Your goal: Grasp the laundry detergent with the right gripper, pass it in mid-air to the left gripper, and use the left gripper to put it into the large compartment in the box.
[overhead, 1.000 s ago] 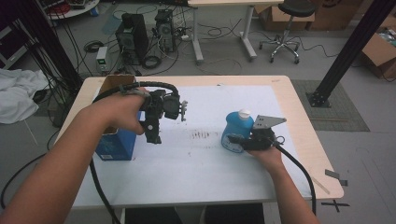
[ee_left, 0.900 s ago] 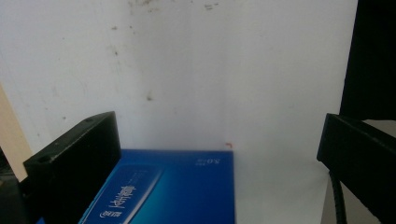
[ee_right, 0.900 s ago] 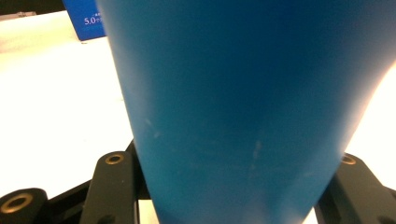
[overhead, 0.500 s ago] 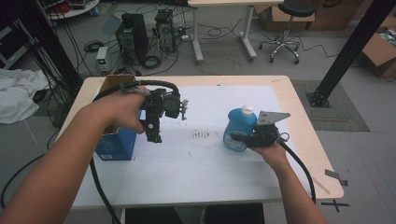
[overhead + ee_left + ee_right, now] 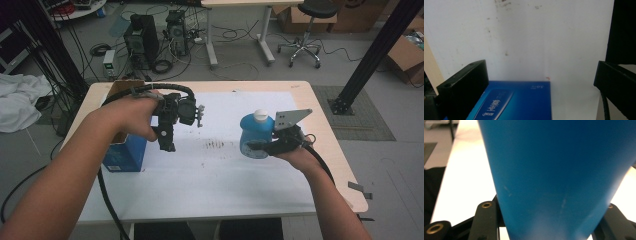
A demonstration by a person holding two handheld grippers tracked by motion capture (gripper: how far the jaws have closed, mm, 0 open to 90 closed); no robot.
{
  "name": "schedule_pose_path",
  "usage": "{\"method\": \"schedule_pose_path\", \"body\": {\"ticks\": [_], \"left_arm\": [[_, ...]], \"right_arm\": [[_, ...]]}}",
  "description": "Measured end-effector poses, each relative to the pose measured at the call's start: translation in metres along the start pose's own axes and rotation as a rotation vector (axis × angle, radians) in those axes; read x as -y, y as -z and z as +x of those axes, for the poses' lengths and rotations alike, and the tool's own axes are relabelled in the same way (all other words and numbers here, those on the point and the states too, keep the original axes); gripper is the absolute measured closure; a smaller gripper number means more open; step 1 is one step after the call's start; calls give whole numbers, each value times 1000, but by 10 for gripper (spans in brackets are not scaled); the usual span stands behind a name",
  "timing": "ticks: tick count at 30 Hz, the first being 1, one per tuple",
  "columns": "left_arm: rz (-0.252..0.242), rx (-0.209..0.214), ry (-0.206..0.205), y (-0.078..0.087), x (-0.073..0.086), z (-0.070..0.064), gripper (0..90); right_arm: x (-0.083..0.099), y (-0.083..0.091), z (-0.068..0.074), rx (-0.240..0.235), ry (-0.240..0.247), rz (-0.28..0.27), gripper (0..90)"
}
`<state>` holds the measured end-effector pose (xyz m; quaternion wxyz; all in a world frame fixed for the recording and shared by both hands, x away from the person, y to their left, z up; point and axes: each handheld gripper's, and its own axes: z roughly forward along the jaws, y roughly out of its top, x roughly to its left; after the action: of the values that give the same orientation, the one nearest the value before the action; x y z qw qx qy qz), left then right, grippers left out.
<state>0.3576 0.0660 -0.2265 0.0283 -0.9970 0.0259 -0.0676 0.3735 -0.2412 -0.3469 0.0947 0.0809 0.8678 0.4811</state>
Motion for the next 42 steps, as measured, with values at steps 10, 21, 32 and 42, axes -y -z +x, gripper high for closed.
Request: {"method": "schedule_pose_path", "body": {"ticks": [10,21,32,42], "left_arm": [[6,9,-3,-1,-3,0,0],[3,23,-12,-3,-7,-2,1],[-9,32,-18,-6,-9,-8,0],[-17,61,-7,-8,-6,-12,0]], "right_arm": [[-17,-8,14,-99,48,22,453],[-20,-37,33,-189,47,9,454],[-36,-81,49,-249,56,-6,454],[-36,-115,52,-282,29,-21,454]]}}
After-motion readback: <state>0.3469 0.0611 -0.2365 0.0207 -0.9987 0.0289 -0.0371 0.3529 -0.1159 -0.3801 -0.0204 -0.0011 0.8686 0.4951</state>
